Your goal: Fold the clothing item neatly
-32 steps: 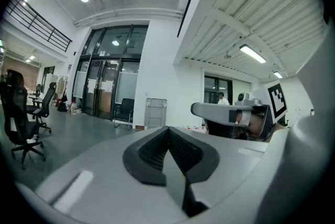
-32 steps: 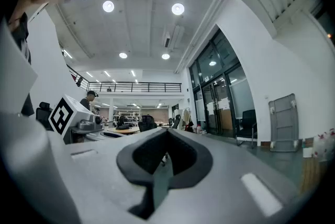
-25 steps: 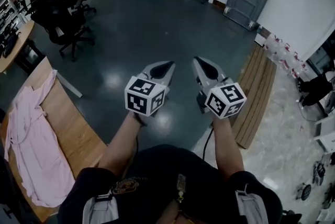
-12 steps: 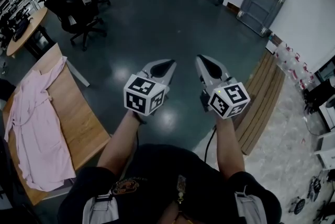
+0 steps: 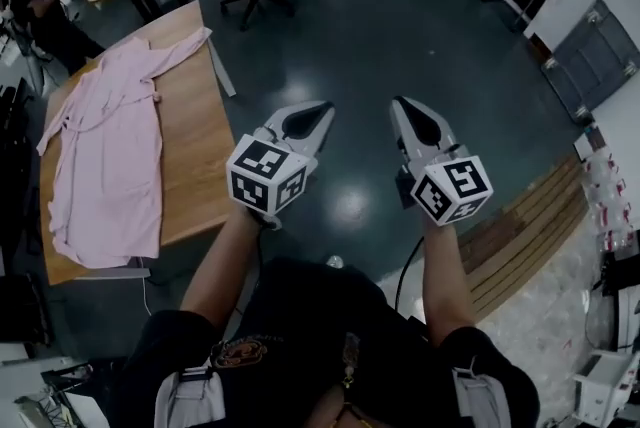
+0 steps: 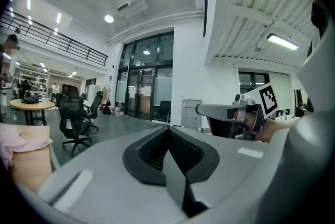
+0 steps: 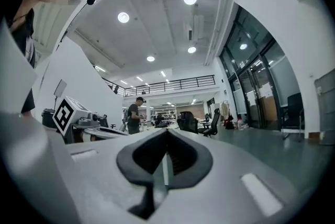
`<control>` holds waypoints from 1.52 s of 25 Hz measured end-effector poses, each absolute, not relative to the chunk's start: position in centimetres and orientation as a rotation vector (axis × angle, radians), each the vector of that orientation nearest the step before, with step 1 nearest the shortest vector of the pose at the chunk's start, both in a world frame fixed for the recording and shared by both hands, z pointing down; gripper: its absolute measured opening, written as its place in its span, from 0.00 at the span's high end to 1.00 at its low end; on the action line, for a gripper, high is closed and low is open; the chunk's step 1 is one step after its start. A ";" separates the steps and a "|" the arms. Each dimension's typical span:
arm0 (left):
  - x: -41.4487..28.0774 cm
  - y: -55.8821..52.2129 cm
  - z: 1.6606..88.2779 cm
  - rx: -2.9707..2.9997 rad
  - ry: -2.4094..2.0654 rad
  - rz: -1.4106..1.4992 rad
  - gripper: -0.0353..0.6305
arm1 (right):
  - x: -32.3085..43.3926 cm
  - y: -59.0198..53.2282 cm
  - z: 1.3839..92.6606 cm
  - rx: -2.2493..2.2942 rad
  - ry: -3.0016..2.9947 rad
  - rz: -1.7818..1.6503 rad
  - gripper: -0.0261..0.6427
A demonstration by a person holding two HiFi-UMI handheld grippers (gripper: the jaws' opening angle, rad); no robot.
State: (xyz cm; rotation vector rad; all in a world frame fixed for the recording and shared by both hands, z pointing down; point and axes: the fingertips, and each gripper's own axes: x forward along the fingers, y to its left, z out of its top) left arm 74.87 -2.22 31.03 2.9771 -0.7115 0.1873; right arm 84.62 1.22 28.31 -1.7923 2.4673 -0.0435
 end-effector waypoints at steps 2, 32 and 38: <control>70.9 -3.6 31.3 2.943 -0.820 0.199 0.94 | 81.3 -0.3 28.7 -1.733 2.525 -0.055 0.96; 9.7 1.8 36.6 2.267 -1.748 0.155 0.94 | 23.2 -4.5 27.6 -0.866 3.069 0.010 0.96; 1.7 2.2 37.2 2.162 -1.869 0.153 0.94 | 14.4 -5.1 28.3 -0.698 3.102 0.007 0.96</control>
